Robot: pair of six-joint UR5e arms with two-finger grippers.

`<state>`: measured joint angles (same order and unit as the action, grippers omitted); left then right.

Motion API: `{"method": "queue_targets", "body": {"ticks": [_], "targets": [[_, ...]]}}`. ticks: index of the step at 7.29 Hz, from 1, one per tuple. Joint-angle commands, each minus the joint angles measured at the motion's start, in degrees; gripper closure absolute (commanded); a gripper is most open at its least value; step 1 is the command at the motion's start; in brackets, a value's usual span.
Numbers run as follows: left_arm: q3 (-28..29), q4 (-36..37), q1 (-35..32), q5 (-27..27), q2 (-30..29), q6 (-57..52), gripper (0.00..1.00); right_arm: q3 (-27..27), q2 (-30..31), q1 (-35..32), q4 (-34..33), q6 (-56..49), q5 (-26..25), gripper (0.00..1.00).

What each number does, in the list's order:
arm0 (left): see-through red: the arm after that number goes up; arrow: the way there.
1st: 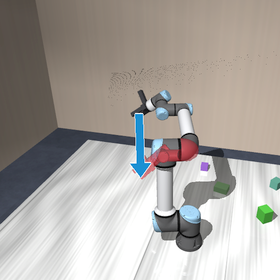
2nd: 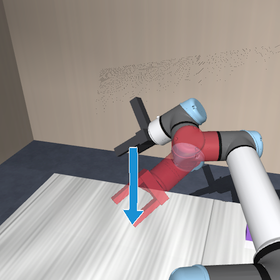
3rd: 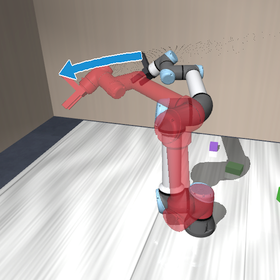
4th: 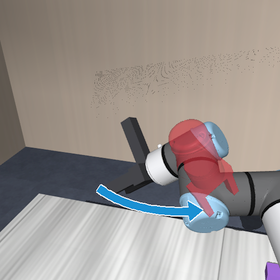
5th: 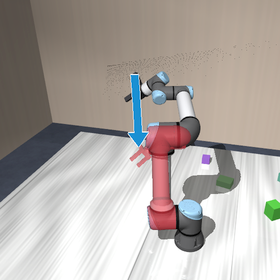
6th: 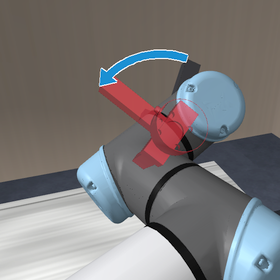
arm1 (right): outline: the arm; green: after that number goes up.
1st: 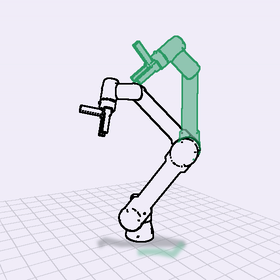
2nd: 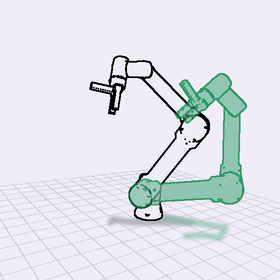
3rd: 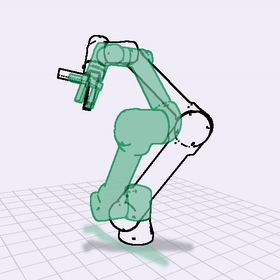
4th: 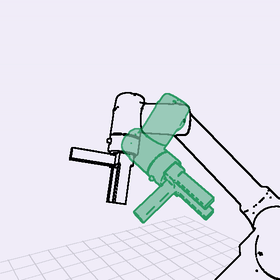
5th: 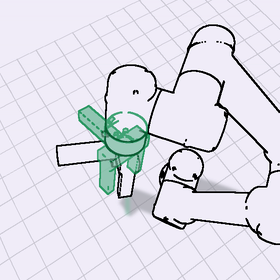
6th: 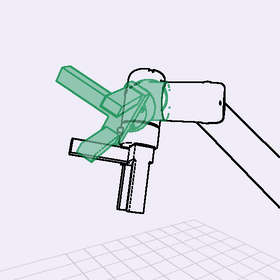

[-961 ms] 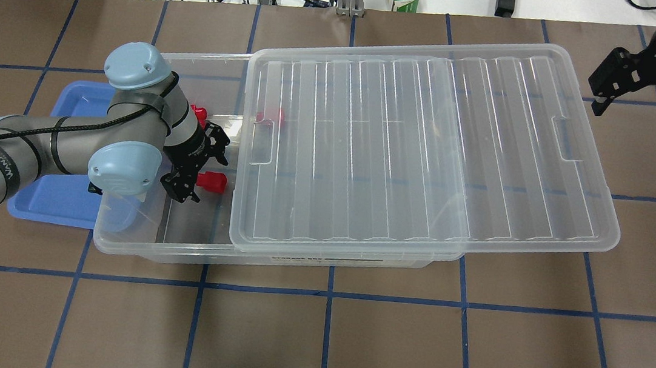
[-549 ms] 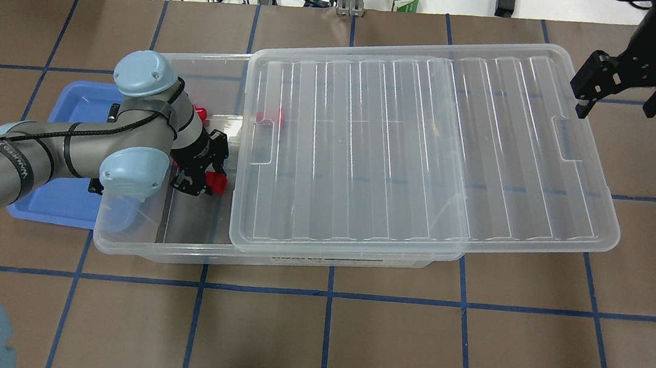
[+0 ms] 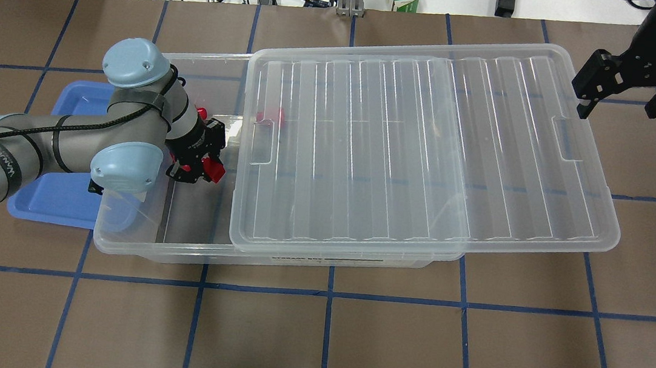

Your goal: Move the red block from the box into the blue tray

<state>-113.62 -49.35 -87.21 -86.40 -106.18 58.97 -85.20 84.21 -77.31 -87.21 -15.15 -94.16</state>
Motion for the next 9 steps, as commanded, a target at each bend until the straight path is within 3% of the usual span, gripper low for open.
{"method": "queue_targets", "body": {"ticks": [1, 3, 4, 6, 9], "targets": [[1.29, -4.94, -0.07, 0.01, 5.34, -0.78, 1.00, -0.06, 0.07, 0.05, 0.11, 0.03, -0.05, 0.00], [6.19, -14.75, 0.37, 0.09, 10.45, -8.14, 1.00, -0.15, 0.16, -0.04, 0.29, 0.03, 0.03, 0.00], [11.70, -22.04, 0.54, 0.01, 11.86, -10.69, 1.00, -0.15, 0.16, -0.04, 0.29, 0.03, -0.05, 0.00], [19.55, -33.15, 5.78, -0.34, 12.32, -27.14, 1.00, -0.24, 0.07, -0.04, -0.32, -0.32, -0.05, 0.00], [19.59, -32.58, 20.46, -1.84, 9.60, -63.05, 1.00, -0.32, 0.07, -0.04, -0.41, 0.03, 0.12, 0.00]]}}
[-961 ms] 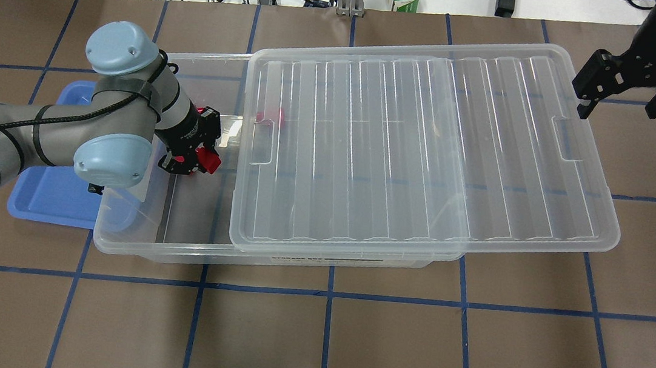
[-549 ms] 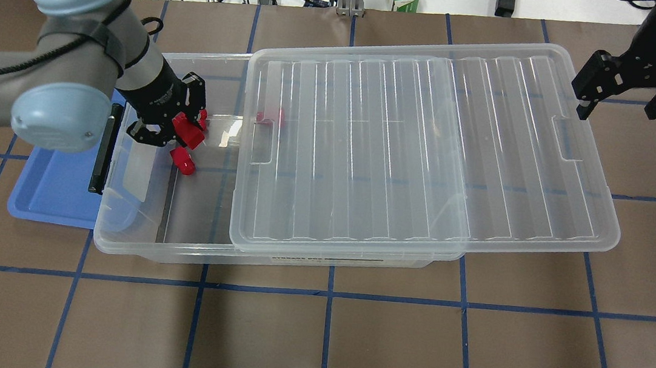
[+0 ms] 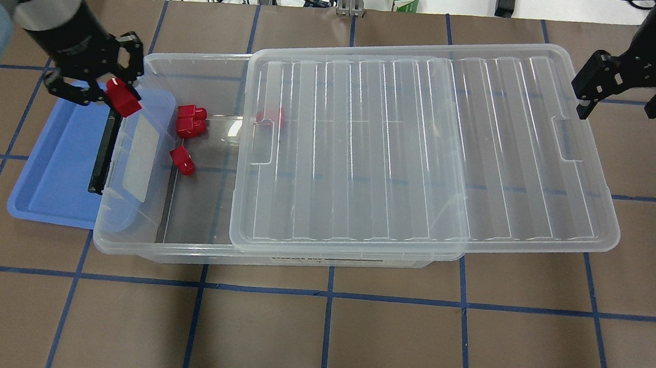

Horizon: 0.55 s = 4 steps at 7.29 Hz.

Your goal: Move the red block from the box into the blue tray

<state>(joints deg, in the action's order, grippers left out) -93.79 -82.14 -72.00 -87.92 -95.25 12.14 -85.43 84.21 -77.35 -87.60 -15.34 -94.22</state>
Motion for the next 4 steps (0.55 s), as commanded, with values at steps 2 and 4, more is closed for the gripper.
{"method": "queue_targets", "body": {"ticks": [2, 4], "targets": [[-2.17, 3.36, 8.87, -0.59, -5.97, -38.09, 1.00, -0.44, 0.07, 0.00, 0.15, 0.39, -0.08, 0.00], [-6.03, 14.49, 11.35, -0.59, -13.26, -44.80, 1.00, -0.70, -0.01, 0.00, 0.06, 0.40, 0.00, 0.00]]}}
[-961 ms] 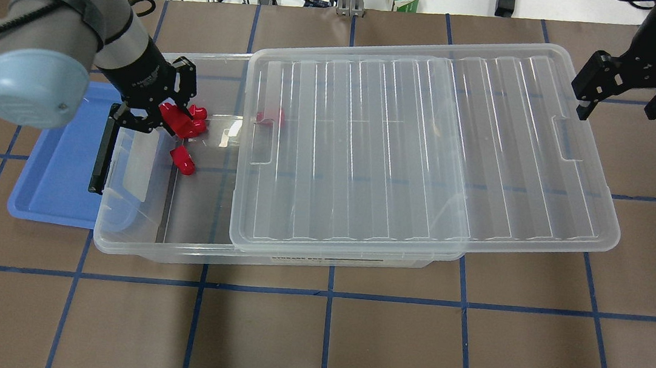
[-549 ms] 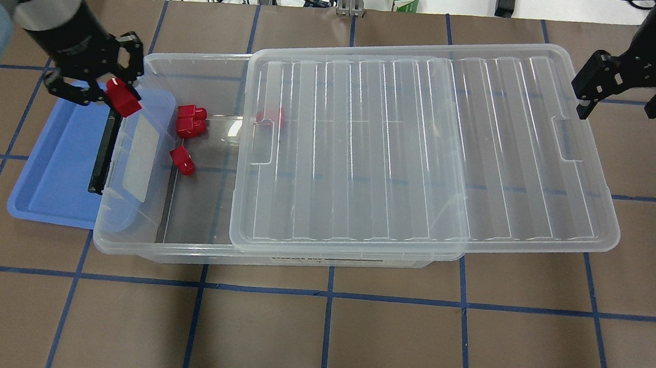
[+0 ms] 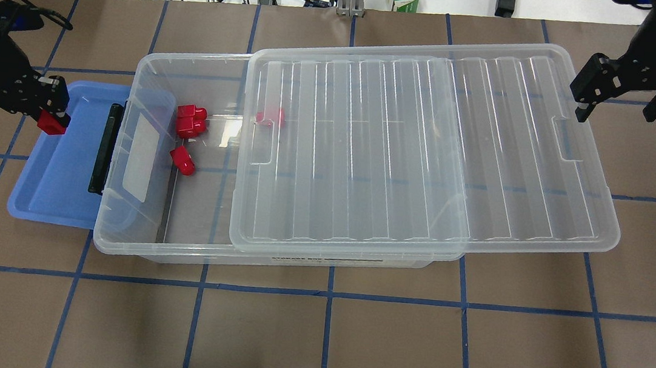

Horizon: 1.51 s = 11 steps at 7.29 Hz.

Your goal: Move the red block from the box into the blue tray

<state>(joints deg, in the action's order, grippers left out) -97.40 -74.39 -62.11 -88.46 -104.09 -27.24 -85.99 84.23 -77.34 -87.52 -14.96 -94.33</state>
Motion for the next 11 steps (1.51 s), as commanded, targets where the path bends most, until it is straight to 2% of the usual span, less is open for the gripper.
{"method": "queue_targets", "body": {"ticks": [1, 2, 3, 4, 5, 6, 8, 9, 10, 11], "targets": [[-5.23, 12.20, 1.56, -0.05, -6.89, -5.63, 1.00, -0.23, -0.03, 0.00, -0.11, 0.11, -0.15, 0.00], [-7.43, 16.17, 1.56, -1.01, -7.96, -5.72, 1.00, -0.23, -0.03, 0.00, -0.02, 0.11, -0.16, 0.00], [-7.62, 16.82, 1.56, -2.67, -8.49, -5.98, 0.23, -0.23, -0.03, 0.00, -0.11, 0.11, -0.16, 0.00], [-7.19, 16.74, 1.56, -3.38, -8.58, -5.81, 0.00, -0.23, -0.03, 0.00, -0.28, 0.11, -0.16, 0.00], [-6.75, 15.87, 1.47, -4.09, -7.45, -5.72, 0.00, -0.23, -0.03, 0.00, -0.28, 0.11, -0.16, 0.00], [-5.18, 11.86, 0.60, -5.92, -5.35, -5.37, 0.00, -0.23, -0.21, 0.09, -0.54, -0.59, -0.16, 0.00], [4.79, -8.73, -0.63, -6.20, 3.32, -3.01, 0.00, -0.23, -1.26, 1.66, -0.90, -1.90, 0.28, 0.00], [9.03, -16.84, -2.47, -6.03, 6.85, 2.23, 0.00, -0.23, -2.31, 3.93, -3.16, -5.57, 0.20, 0.00], [10.03, -20.49, -7.71, -5.85, 10.19, 11.33, 0.00, -0.23, -3.53, 6.91, -4.23, -9.35, 0.28, 0.00], [10.13, -20.96, -15.24, -6.20, 12.92, 18.64, 0.00, -0.14, -5.81, 7.99, -4.50, -9.64, 0.46, 0.00]]}}
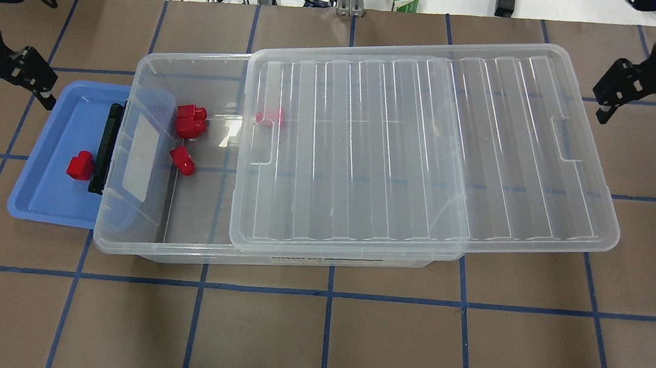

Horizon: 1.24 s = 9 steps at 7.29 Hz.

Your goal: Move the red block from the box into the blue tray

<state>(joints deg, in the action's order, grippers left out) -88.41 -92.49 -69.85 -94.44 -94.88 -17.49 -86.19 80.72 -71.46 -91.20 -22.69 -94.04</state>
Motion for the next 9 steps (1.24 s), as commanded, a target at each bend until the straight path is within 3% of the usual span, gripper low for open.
{"method": "queue_targets", "body": {"ticks": [1, 3, 6, 9], "targets": [[1.04, -4.18, -14.02, -0.13, 6.26, 17.32, 0.00, -0.12, -2.93, 2.20, -4.91, -2.27, -0.08, 0.00], [0.60, -6.20, -21.10, -0.21, 9.43, 22.14, 0.00, -0.12, -5.30, 2.20, -5.31, -2.36, 0.00, 0.00], [0.60, -0.70, -20.77, -0.13, 6.47, 21.36, 0.00, -0.20, -7.15, 2.29, -5.57, -5.97, 0.17, 0.00], [0.43, -0.76, -20.94, -0.22, 7.42, 21.27, 0.00, -2.83, -7.33, 2.46, -5.74, -6.23, 0.18, 0.00]]}}
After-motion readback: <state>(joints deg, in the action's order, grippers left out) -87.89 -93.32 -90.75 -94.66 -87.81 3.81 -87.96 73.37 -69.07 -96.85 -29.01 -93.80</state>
